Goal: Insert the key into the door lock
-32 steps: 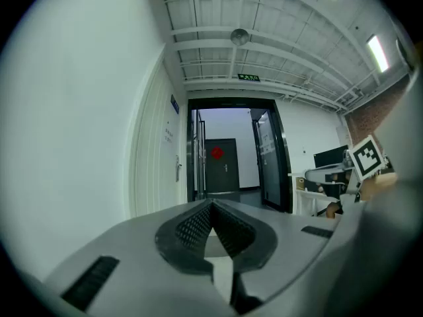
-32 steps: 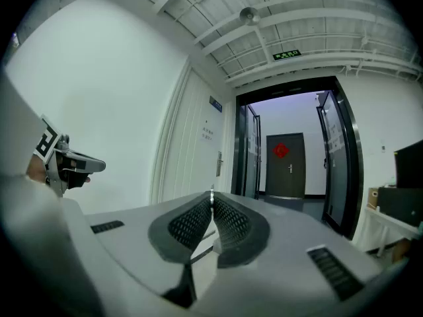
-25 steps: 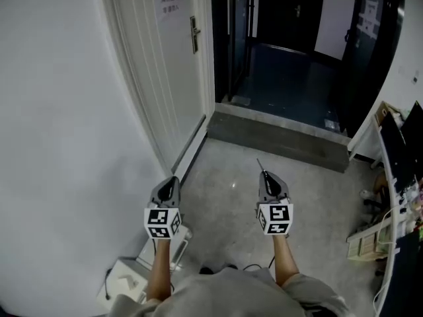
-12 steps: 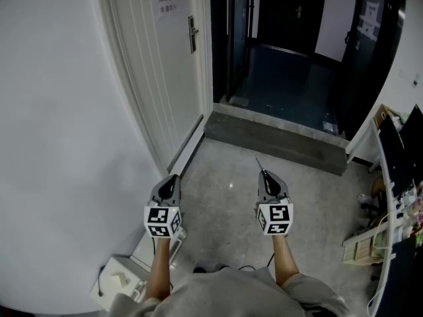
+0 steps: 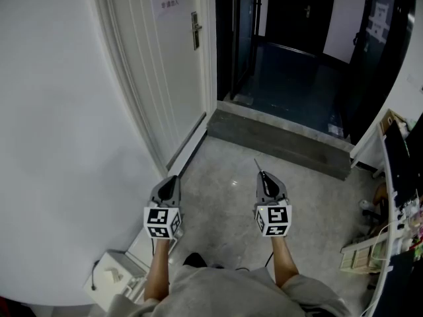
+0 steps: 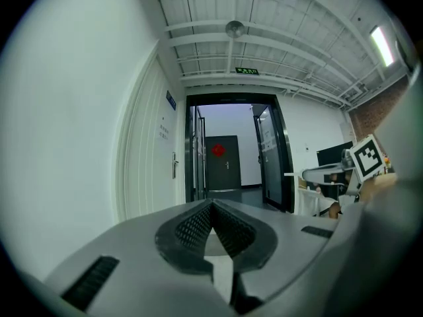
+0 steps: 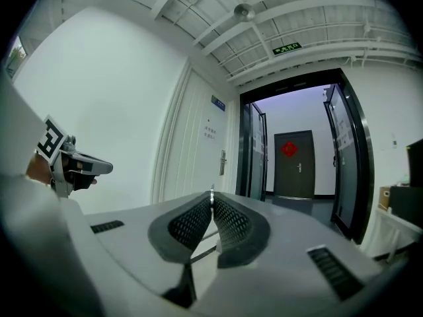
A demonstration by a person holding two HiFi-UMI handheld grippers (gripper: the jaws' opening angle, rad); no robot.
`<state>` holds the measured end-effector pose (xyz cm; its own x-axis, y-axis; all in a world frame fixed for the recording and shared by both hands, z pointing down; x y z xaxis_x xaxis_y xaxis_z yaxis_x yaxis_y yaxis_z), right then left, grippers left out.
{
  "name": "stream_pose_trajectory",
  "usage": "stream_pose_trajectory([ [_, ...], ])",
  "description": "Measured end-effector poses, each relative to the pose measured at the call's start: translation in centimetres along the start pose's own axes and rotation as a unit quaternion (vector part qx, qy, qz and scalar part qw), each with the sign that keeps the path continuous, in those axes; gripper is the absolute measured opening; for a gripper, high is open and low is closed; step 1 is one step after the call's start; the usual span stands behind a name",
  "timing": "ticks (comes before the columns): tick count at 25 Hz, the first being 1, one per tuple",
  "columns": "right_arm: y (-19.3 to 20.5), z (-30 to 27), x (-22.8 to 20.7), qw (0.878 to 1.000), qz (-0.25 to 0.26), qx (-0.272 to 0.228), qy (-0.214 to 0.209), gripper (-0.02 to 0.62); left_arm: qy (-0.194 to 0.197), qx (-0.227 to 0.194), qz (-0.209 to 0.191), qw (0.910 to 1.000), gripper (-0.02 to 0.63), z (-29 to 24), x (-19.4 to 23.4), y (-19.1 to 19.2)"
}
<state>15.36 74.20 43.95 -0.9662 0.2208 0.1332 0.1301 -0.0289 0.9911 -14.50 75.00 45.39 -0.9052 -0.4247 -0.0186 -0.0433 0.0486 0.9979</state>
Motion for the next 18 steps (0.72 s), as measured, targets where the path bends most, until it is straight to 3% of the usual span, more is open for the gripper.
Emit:
stream_pose_trajectory([
  [9,1.0,-4.9,-1.0,1.000,0.002,0.004,0.003,0.029,0.011,0.005,-0.001,0.9999,0.017,-5.3,2.4,0.5],
  [18,2.1,-14.9,-1.7,1.000,0.016,0.016,0.016,0.029,0.037,-0.003,0.008,0.9993,0.017,-15.6,7.6,1.4],
])
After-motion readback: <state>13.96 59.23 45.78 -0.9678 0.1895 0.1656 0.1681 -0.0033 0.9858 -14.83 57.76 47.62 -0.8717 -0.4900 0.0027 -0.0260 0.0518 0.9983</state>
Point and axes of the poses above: the fingertips, and each gripper's own axes: z backward along the fingers, x to its left, y out of its underside, the point moved 5 cm from there along z, backward along the fingers, and after that the axes turned 6 degrees about y, right-handed, at the moved point
